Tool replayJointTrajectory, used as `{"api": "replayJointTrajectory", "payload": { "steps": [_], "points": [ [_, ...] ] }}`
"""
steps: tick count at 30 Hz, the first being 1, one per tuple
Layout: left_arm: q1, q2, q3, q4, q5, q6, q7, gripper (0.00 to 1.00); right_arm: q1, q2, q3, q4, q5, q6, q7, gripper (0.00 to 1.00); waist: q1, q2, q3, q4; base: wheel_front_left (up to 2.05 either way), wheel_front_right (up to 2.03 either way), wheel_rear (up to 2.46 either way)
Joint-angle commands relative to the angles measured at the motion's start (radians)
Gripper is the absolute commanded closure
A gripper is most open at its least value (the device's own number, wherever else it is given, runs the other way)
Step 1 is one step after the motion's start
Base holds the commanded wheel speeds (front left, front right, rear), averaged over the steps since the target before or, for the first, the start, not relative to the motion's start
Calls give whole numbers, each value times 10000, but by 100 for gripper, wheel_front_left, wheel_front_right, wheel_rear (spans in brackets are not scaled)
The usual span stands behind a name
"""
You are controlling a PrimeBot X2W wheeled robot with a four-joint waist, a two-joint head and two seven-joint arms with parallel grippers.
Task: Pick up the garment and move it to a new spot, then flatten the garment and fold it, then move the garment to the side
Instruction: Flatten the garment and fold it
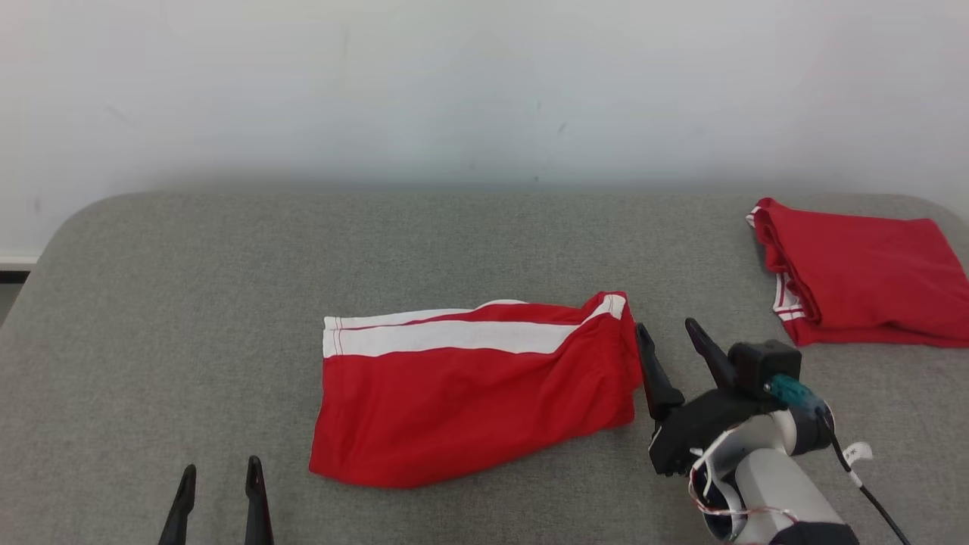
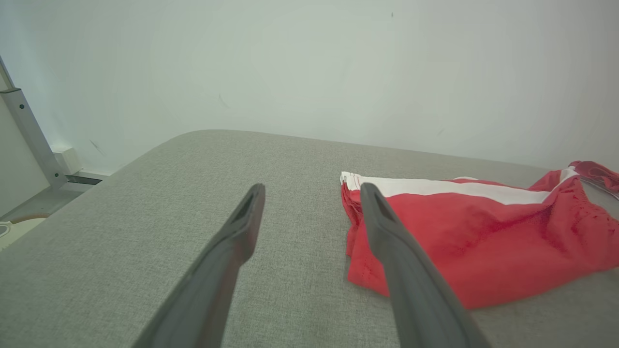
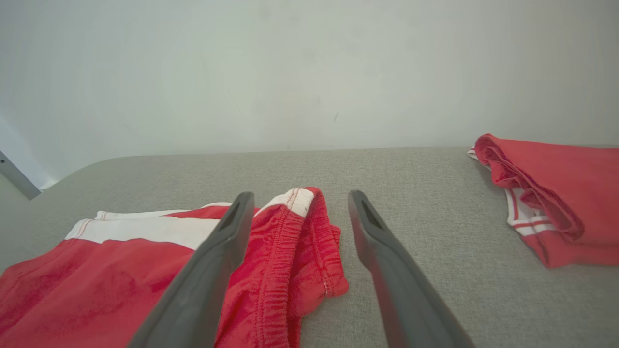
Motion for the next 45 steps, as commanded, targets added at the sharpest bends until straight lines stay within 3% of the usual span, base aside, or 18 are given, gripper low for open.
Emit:
{"api": "replayJointTrajectory", "payload": {
  "steps": [1, 10, 20, 25, 29, 40, 44, 45],
  "points": [
    [-229, -63, 68, 90, 102, -137, -31, 0, -613, 11, -34, 640, -238, 10, 151, 0, 0, 0, 245, 245, 0, 0, 0],
    [-848, -190, 95, 526, 246, -470, -31, 0, -2569, 50, -583, 3923, -907, 10, 447, 0, 0, 0, 737, 824, 0, 0, 0],
    [-1189, -215, 128, 685, 182, -512, -31, 0, -3567, 68, -1181, 6344, -1192, 10, 331, 0, 0, 0, 894, 1020, 0, 0, 0],
    [-1199, -215, 128, 715, 119, -445, -32, 0, -3633, 66, -1586, 6743, -1372, 10, 369, 0, 0, 0, 877, 998, 0, 0, 0],
    [-1210, -216, 100, 754, 115, -427, -32, 0, -3646, 69, -1633, 6871, -826, 8, 639, 0, 0, 0, 950, 998, 0, 0, 0],
    [-1471, -214, -58, 911, 120, -424, -32, 0, -3495, 131, 126, 6718, 1978, 20, 1730, 0, 0, 0, 1262, 1264, 0, 0, 0],
    [-1449, -213, -36, 969, 56, -415, -32, 0, -3297, 160, 935, 6611, 2522, 22, 1974, 0, 0, 0, 1307, 1279, 0, 0, 0],
    [-1490, -214, -10, 1001, 44, -445, -32, 0, -3261, 168, 1168, 6545, 2661, 22, 2068, 17, 0, 0, 1322, 1282, 0, 0, 0]
  ]
}}
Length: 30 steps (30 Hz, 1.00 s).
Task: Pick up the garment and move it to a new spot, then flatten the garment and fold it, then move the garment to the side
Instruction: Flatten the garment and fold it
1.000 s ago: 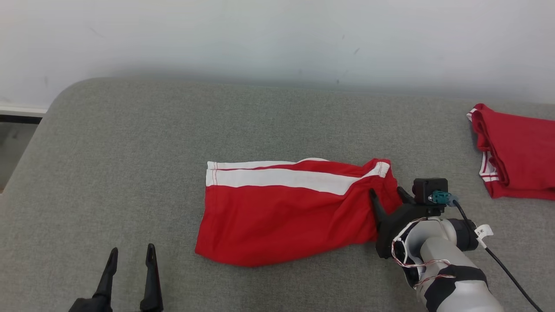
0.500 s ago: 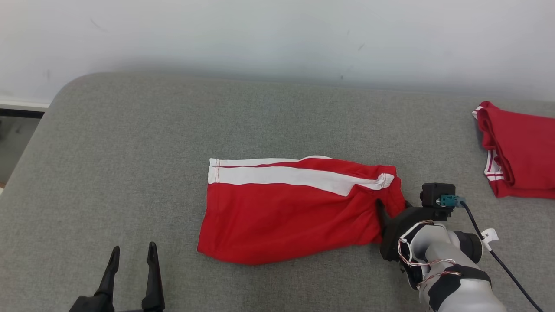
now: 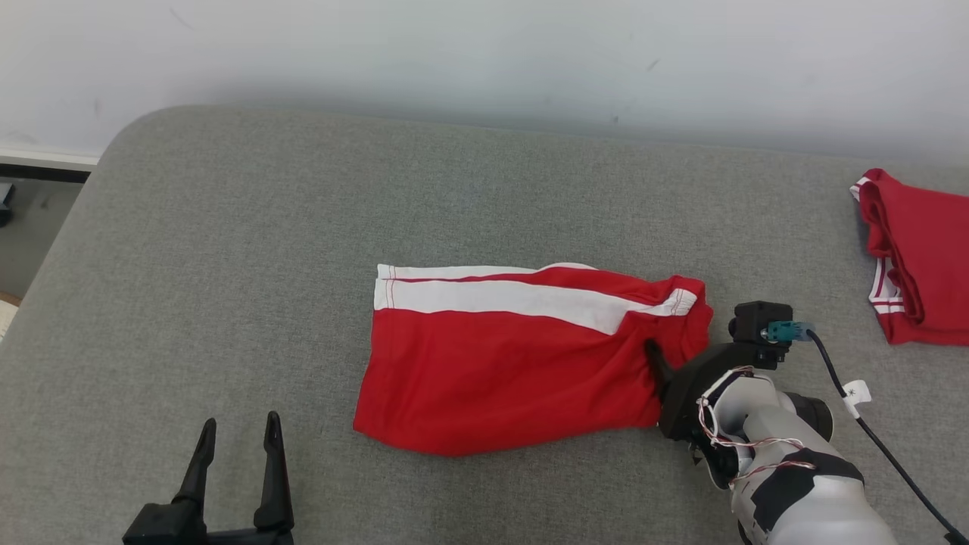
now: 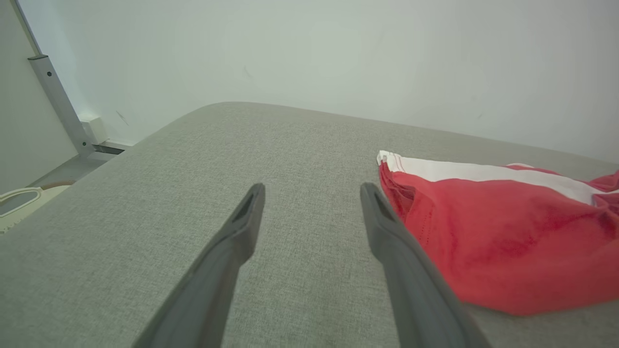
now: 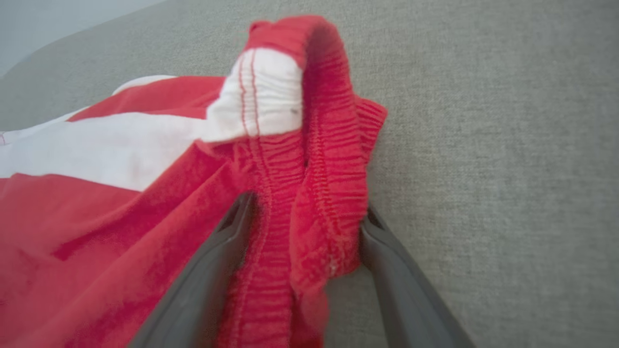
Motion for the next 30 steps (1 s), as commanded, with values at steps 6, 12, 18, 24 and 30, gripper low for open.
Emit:
{"api": "replayJointTrajectory", "payload": {
  "steps": [6, 12, 18, 24, 30],
  "points": [
    [-155, -9, 113, 221, -121, -102, -32, 0, 427, 216, 1205, 16, 279, 45, 57, 100, 0, 0, -56, -33, 0, 0, 0],
    [51, -10, 72, 370, -140, -117, -32, 0, 465, -176, 1435, 237, 115, 34, -352, 100, 0, 0, -406, -86, 0, 0, 0],
    [394, -7, 160, 435, -223, -138, -32, 0, 812, -1037, 1687, -87, 565, 8, -450, 100, 0, 0, -851, -351, 0, 0, 0],
    [697, -8, 63, 332, -301, -45, -32, 0, 1291, -2106, 2159, -925, 1140, 8, -110, 100, 0, 0, -1034, -691, 0, 0, 0],
    [798, -5, 12, 331, -354, -19, -32, 0, 1422, -2787, 2562, -1966, 1805, 10, 423, 100, 0, 0, -1063, -1024, 0, 0, 0]
  ]
}}
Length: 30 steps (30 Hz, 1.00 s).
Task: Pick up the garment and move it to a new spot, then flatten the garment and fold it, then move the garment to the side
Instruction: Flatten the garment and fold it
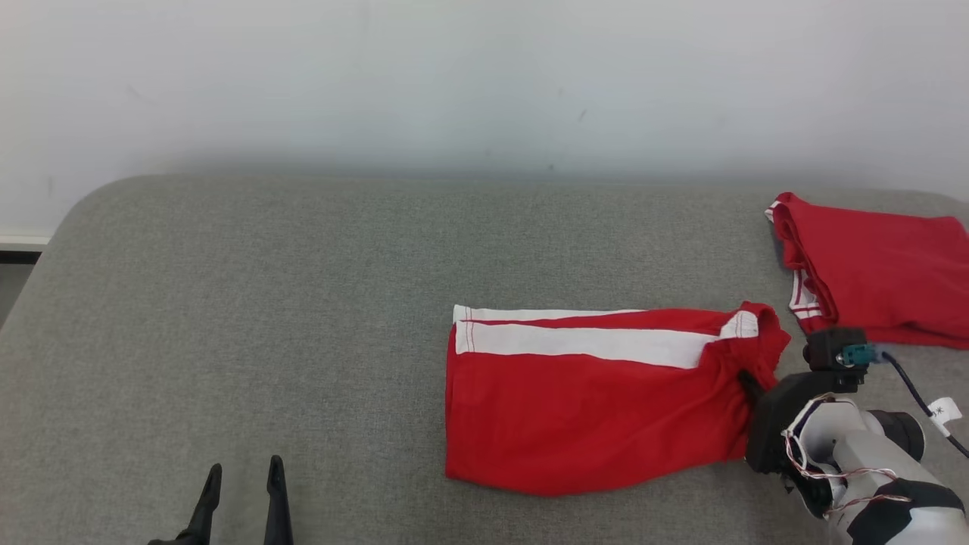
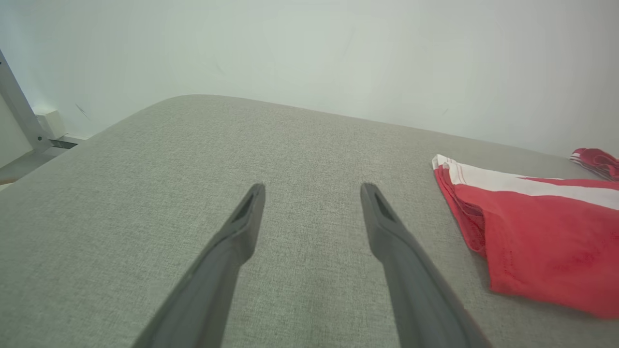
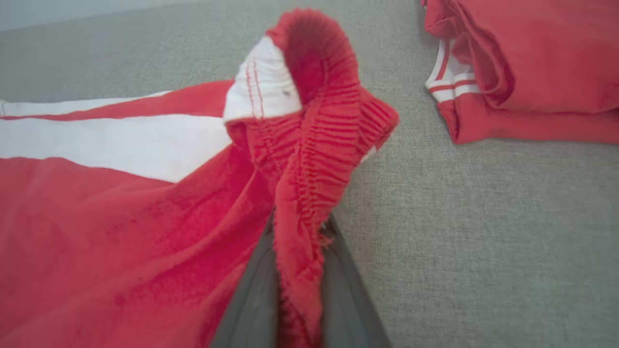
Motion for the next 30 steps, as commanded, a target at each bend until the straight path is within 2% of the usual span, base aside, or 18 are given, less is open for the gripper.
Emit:
{"api": "replayJointTrajectory", "payload": {
  "steps": [1, 10, 17, 24, 30],
  "points": [
    [156, -1, -5, -5, -28, 44, -32, 0, 121, -56, 102, -373, 339, -25, 222, 100, 0, 0, -64, -179, 0, 0, 0],
    [115, -1, -211, 152, -163, 86, -32, 0, 254, -113, 183, -2581, 2393, -23, 2010, 100, 0, 0, -205, -195, 0, 0, 0],
    [53, 2, -501, 237, -371, 226, -32, 0, 440, 209, -88, -3715, 3754, -22, 3287, 100, 0, 0, -328, 62, 0, 0, 0],
    [22, 0, -634, 312, -471, 218, -32, 0, 219, 978, -174, -3819, 3983, -22, 3644, 100, 0, 0, -365, 306, 0, 0, 0],
    [-197, 0, -874, 419, -549, 237, -32, 0, -200, 1866, -145, -3233, 3692, -22, 3675, 100, 0, 0, -301, 606, 0, 0, 0]
  ]
}}
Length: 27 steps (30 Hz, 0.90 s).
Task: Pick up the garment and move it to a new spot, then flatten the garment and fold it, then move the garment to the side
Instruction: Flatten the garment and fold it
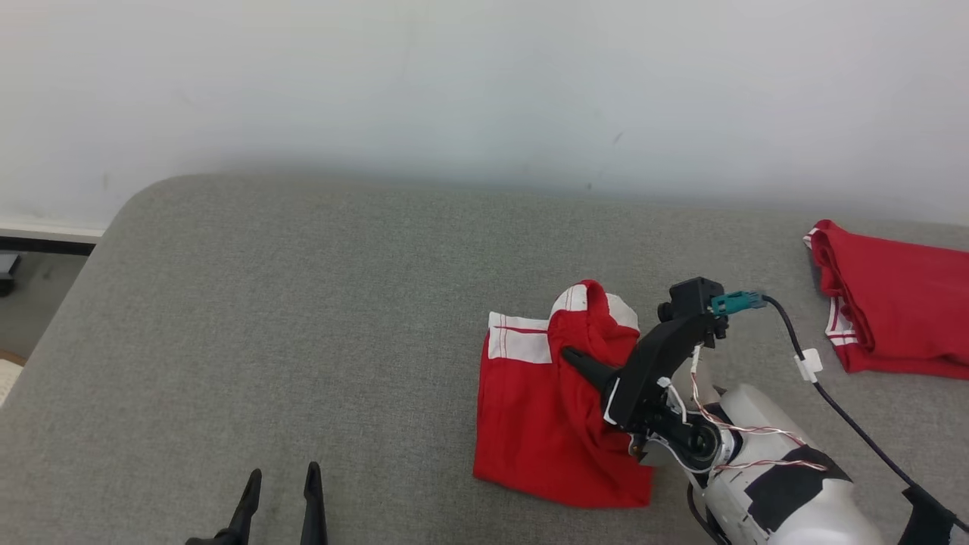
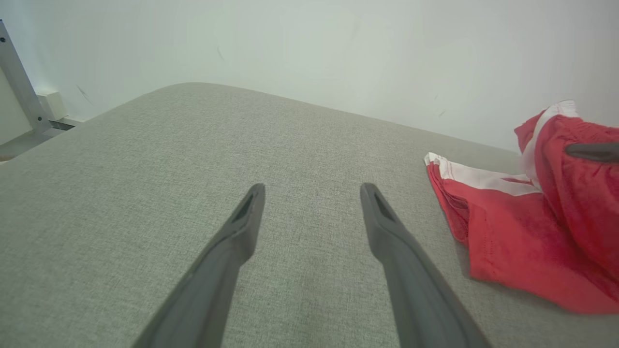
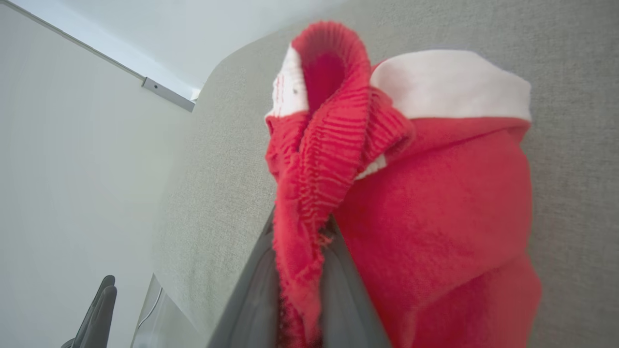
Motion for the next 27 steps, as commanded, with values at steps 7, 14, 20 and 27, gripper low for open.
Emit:
{"api": "replayJointTrajectory", "payload": {
  "steps": [7, 14, 20, 27],
  "points": [
    [-347, 0, -334, 178, -209, 24, -32, 0, -728, 699, 234, 1499, -933, -18, -411, 100, 0, 0, 228, 487, 0, 0, 0],
    [-610, 0, -545, 331, -367, 37, -32, 0, -1201, 978, 423, 2626, -1305, -17, -935, 100, 0, 0, 450, 765, 0, 0, 0],
    [-698, 0, -517, 462, -401, 47, -32, 0, -1434, 1035, 838, 3136, -1550, -17, -1464, 58, 0, 0, 474, 798, 0, 0, 0],
    [-491, 0, -185, 540, -184, -51, -32, 0, -1389, 1043, 1244, 2921, -1332, -17, -2043, 0, 0, 0, 311, 551, 0, 0, 0]
  ]
}}
